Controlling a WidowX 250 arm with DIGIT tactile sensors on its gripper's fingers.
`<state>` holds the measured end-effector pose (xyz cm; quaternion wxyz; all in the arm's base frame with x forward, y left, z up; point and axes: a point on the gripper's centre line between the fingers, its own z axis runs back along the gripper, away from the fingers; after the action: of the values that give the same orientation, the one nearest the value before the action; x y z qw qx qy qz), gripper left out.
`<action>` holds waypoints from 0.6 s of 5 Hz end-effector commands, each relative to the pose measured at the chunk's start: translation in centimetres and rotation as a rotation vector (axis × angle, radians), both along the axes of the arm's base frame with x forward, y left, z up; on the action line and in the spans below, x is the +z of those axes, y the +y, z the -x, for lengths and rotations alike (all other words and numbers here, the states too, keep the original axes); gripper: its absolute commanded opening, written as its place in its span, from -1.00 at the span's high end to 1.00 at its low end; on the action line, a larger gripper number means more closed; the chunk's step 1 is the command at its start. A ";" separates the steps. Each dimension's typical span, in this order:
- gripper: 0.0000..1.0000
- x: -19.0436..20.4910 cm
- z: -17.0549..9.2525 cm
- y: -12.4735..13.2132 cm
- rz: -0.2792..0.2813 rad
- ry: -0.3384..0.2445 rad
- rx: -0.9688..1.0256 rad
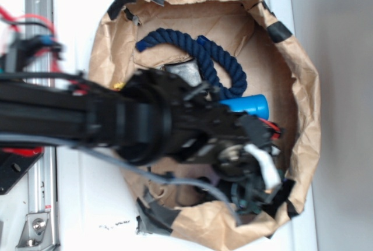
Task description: Grab the blue cloth.
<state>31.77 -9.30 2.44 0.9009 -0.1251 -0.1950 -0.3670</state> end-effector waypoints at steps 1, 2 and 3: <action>1.00 0.7 0.4 0.0 -0.068 -0.036 0.001; 1.00 2.5 1.8 0.9 -0.125 -0.040 0.088; 1.00 5.1 3.9 2.6 -0.207 -0.047 0.297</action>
<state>27.81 -5.16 6.04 0.9565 0.0026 -0.1690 -0.2377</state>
